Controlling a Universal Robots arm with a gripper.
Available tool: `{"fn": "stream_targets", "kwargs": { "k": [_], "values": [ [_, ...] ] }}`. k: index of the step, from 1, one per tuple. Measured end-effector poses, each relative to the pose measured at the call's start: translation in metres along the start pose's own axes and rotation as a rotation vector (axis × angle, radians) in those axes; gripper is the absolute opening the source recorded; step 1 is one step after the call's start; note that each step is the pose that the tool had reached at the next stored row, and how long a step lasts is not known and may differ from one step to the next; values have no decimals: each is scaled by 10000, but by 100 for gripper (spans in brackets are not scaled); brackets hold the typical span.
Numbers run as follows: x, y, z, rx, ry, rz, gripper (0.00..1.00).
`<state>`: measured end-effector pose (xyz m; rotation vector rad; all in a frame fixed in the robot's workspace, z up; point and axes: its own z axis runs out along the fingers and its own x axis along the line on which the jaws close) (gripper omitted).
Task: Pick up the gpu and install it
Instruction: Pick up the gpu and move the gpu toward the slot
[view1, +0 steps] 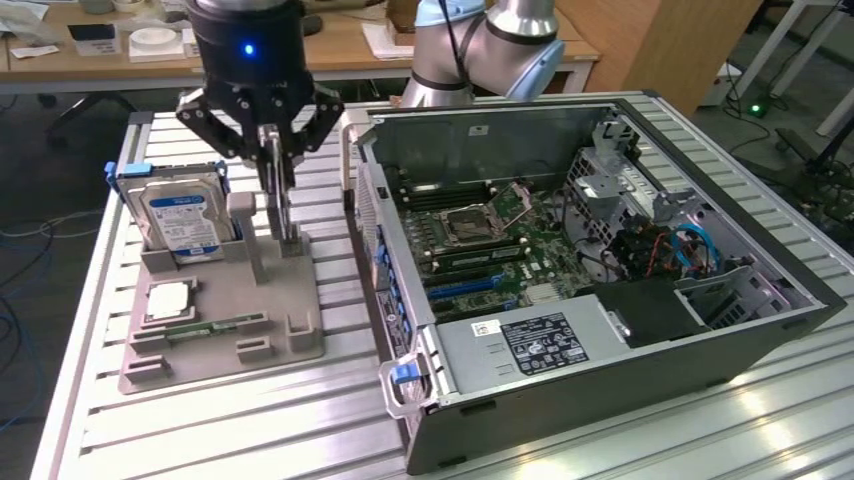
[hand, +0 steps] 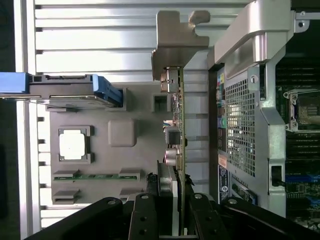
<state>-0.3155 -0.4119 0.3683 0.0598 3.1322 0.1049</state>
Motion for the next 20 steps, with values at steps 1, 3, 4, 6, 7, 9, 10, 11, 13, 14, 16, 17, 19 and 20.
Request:
{"fn": "stream_targets", "kwargs": {
  "k": [1,3,4,6,7,9,10,11,13,14,16,17,19,20],
  "values": [
    [0,3,-39,-2,0,0,28],
    [-1,7,-104,-5,-1,0,28],
    [-1,9,-135,-5,0,0,28],
    [-1,14,-204,-5,0,1,28],
    [-2,16,-239,-5,1,0,28],
    [-2,21,-307,-8,0,0,28],
    [-2,23,-339,-9,0,0,28],
    [-2,25,-372,-10,0,0,28],
    [-3,29,-435,-9,0,0,28],
    [-3,31,-468,-7,2,0,28],
    [-3,32,-477,-11,-1,-1,28],
    [-3,32,-477,-11,-1,0,28],
    [-3,32,-477,-11,0,0,28],
    [-3,32,-478,-10,1,0,28]
  ]
}}
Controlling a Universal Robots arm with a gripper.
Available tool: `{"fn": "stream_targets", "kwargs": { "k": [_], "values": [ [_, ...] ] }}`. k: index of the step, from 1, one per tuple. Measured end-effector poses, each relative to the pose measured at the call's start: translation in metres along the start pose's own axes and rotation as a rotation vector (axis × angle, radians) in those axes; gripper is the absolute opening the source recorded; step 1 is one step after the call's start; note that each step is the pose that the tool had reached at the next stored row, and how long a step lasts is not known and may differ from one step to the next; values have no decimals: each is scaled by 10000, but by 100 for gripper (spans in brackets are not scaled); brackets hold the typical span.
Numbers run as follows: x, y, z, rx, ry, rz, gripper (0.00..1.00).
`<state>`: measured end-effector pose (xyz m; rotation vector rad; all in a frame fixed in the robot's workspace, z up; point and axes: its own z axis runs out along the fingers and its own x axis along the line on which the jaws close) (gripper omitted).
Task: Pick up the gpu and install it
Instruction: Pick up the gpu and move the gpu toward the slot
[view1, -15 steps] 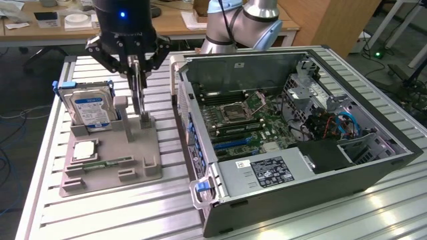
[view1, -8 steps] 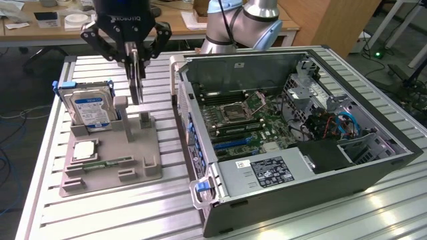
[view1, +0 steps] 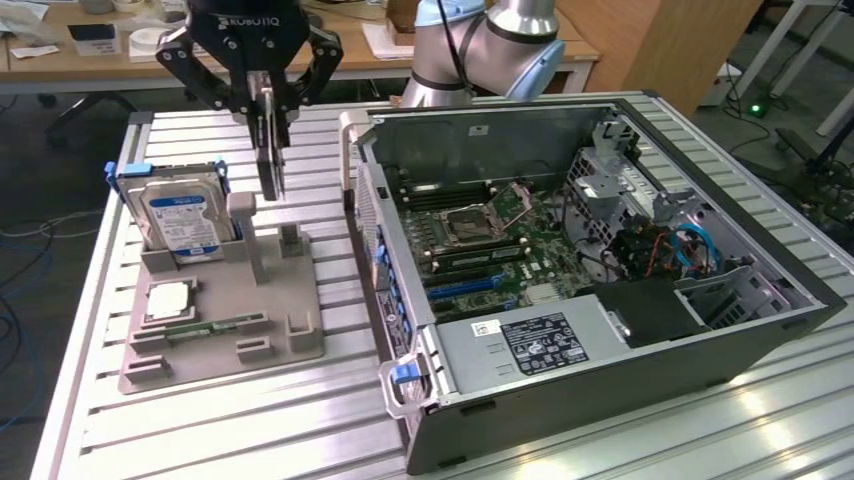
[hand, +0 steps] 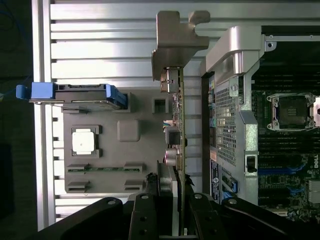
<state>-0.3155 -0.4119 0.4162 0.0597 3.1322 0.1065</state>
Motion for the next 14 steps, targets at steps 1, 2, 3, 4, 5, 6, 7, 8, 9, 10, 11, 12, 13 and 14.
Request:
{"fn": "stream_targets", "kwargs": {
  "k": [1,2,3,4,5,6,7,8,9,10,11,12,13,14],
  "values": [
    [0,0,0,0,0,1,28],
    [0,0,0,0,0,1,28],
    [0,0,0,0,0,1,28],
    [0,0,0,0,0,1,28],
    [0,0,0,1,0,0,28],
    [-6,0,-1,1,2,-1,28],
    [-17,0,-1,1,2,-2,28],
    [-33,1,-1,1,2,0,28],
    [-56,2,0,0,0,0,28],
    [-83,3,0,1,1,0,28],
    [-113,4,1,0,0,0,28],
    [-148,6,2,1,1,1,28],
    [-180,7,2,0,0,1,28],
    [-212,8,3,0,-1,0,28]
  ]
}}
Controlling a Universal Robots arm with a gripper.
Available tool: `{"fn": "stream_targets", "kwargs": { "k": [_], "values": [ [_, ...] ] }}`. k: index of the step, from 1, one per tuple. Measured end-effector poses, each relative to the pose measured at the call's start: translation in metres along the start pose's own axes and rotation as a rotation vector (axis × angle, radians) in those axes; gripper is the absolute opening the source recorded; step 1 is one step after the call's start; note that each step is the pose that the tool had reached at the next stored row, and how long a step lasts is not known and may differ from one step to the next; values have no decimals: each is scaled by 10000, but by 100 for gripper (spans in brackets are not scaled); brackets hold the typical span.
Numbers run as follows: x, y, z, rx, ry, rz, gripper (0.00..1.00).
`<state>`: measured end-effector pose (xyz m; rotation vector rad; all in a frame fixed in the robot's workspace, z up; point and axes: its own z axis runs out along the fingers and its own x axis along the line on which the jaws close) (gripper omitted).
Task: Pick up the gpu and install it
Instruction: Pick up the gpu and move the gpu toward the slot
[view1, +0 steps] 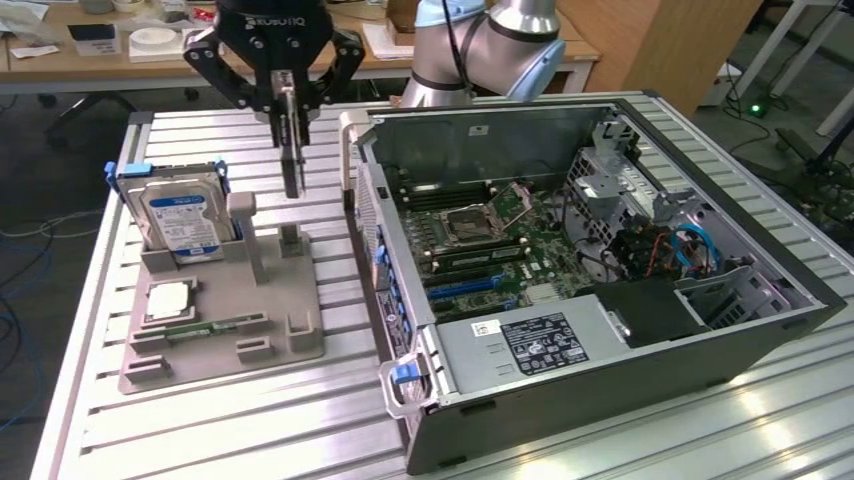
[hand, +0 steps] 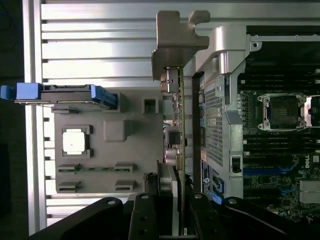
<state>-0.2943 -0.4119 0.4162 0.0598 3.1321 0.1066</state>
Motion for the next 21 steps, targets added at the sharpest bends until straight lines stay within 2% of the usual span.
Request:
{"fn": "stream_targets", "kwargs": {
  "k": [21],
  "values": [
    [-550,20,4,1,1,-1,28]
  ]
}}
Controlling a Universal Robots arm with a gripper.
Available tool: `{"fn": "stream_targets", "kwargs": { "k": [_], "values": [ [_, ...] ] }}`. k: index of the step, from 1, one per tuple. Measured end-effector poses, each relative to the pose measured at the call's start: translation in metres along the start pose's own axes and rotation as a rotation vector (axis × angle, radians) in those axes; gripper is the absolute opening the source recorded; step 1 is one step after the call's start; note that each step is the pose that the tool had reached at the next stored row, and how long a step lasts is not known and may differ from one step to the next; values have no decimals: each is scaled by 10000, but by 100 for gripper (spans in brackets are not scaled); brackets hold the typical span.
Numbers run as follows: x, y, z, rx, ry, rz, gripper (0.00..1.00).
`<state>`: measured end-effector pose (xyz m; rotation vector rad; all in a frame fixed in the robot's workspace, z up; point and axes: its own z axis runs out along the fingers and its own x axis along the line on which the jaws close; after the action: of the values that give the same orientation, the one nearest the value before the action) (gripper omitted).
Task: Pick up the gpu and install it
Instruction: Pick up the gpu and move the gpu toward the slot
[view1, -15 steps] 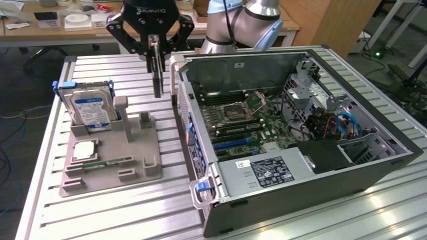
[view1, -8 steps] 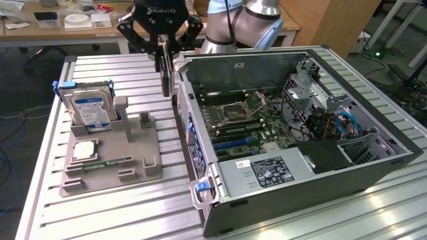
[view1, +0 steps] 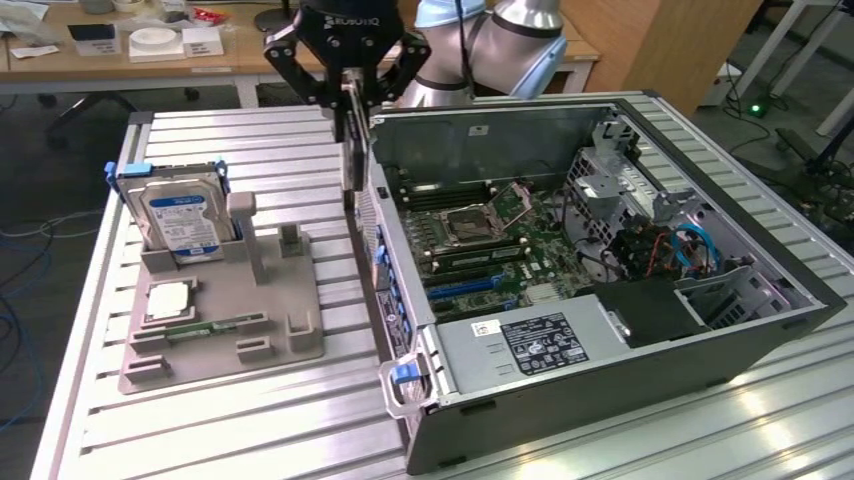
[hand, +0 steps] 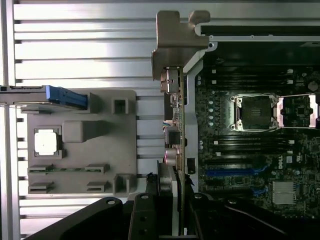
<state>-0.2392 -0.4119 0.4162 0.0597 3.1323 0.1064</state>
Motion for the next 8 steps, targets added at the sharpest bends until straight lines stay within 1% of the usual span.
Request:
{"fn": "stream_targets", "kwargs": {
  "k": [3,8],
  "values": [
    [-103,4,1,0,0,0,28],
    [-228,9,2,0,-1,0,28]
  ]
}}
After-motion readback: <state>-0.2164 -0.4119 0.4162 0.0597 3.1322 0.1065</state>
